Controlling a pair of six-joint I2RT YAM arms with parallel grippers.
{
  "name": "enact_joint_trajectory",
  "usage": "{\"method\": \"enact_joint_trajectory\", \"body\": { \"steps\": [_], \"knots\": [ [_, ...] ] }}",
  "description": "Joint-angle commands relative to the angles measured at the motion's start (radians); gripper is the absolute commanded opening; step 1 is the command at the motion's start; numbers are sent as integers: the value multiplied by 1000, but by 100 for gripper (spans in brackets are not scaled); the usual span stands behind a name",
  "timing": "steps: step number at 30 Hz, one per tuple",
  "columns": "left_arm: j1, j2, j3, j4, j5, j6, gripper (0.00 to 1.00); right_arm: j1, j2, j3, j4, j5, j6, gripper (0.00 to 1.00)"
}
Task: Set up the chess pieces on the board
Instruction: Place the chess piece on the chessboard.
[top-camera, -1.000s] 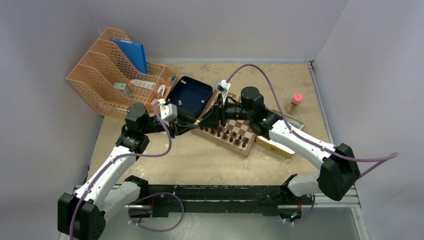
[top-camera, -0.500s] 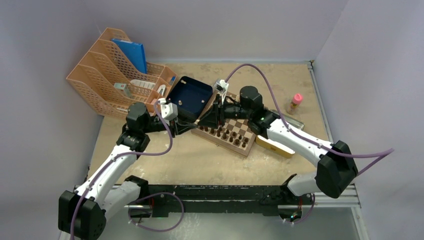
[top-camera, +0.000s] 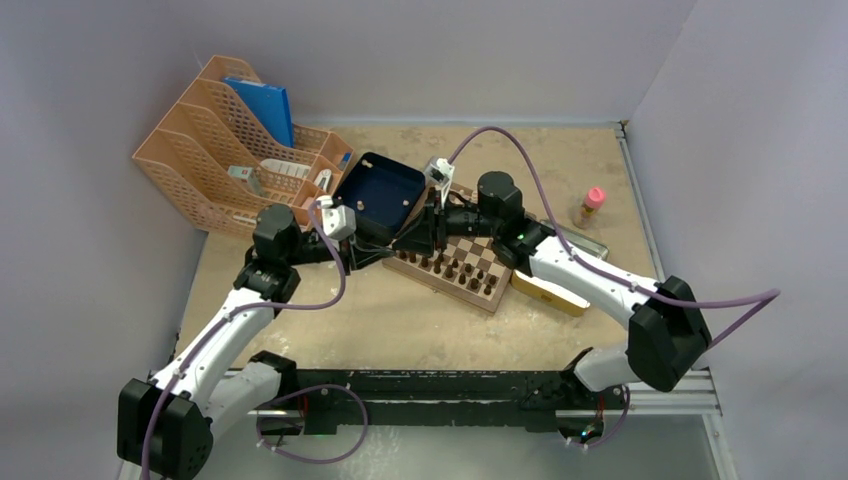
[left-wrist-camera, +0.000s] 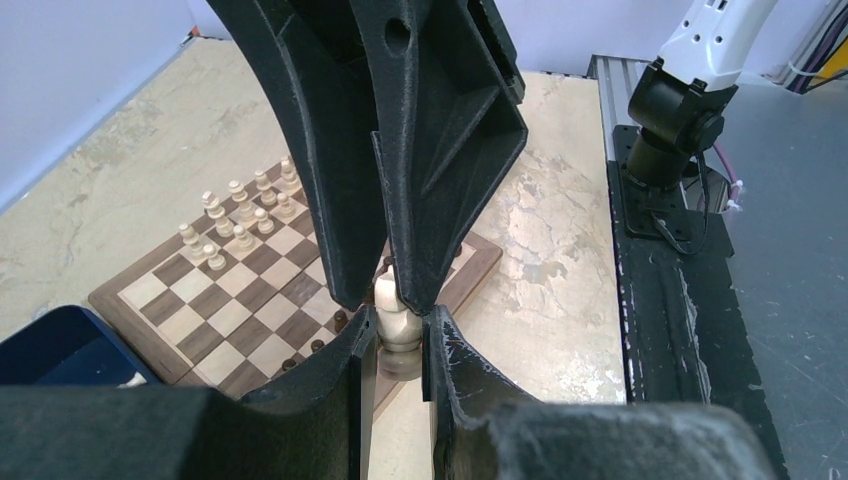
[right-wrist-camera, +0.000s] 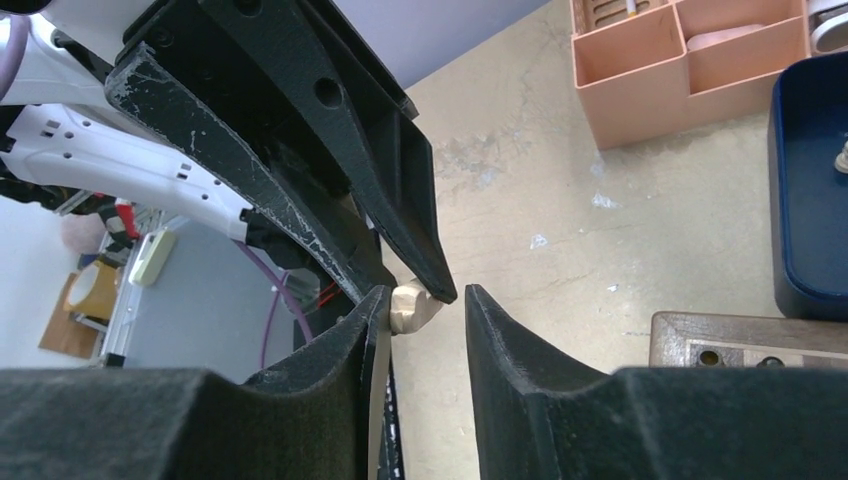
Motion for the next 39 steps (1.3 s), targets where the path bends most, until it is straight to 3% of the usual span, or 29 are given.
{"method": "enact_joint_trajectory", "body": {
  "steps": [1,7,12,16,21,23,26,32,39],
  "knots": [
    [-5,2,30,58,35,11,0,13,13,35,71,-43,18,32],
    [-5,-10,29,41,18,10,0,13,-2,40,-5,-1,-32,10],
    [-5,-49,54,-57,-18,27,35,9,-29,73,-83,247,-39,1],
    [-5,-112,52,-123,-85,34,43,3,-28,120,-157,462,-54,0],
    [-5,-190,42,-221,-177,38,58,-17,30,197,-228,626,-77,0],
    [-5,-219,28,-256,-226,7,74,-23,69,238,-260,712,-93,1],
    [-5,-228,7,-316,-289,-67,86,-47,152,317,-329,829,-107,1],
    [-5,-197,51,-437,-481,-171,88,-86,319,475,-437,1012,-130,1],
    [-5,-165,123,-574,-664,-241,93,-130,505,616,-515,1042,-136,2]
  ]
}}
